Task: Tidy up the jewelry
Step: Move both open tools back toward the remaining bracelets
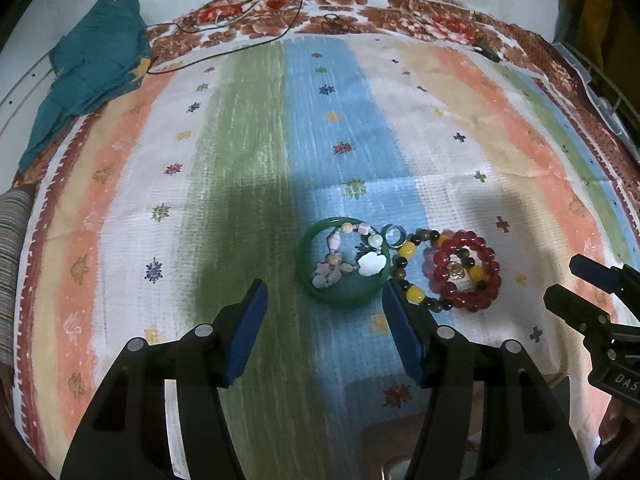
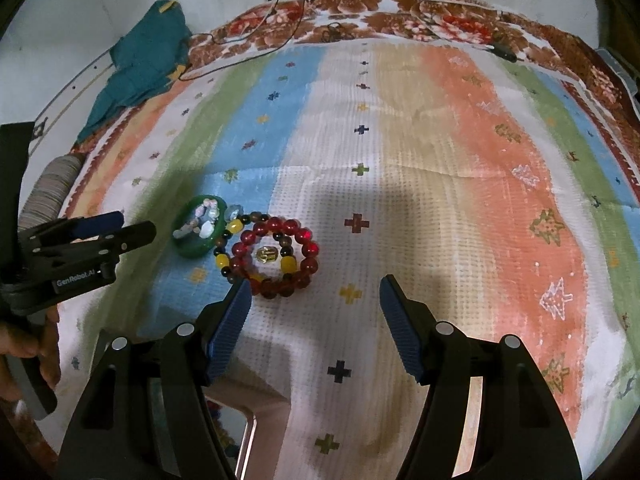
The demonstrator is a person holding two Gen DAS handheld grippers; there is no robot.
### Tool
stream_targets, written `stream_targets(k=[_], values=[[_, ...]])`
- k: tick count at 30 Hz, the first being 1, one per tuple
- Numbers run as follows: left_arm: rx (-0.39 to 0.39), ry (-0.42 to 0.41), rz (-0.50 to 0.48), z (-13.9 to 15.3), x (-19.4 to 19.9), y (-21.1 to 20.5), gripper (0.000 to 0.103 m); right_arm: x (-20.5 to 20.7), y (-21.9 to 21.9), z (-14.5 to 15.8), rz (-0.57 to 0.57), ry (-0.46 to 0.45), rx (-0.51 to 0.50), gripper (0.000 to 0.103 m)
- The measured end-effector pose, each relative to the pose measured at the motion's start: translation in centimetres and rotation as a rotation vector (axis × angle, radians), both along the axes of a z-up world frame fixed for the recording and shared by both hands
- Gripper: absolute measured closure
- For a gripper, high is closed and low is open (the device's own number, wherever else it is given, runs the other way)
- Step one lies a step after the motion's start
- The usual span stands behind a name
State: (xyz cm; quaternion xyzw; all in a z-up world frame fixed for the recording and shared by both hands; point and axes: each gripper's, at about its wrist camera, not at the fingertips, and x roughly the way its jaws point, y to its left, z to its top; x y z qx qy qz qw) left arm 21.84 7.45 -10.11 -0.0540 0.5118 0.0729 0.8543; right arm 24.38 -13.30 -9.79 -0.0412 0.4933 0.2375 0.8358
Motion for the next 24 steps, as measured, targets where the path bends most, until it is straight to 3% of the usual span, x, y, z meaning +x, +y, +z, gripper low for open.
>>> stream_targets(k=[24], values=[[0.034,0.041,0.087,-2.8,2.7,3.0,0.043,3.1,1.6,-3.5,0.017,0.056,-0.040,0.037]])
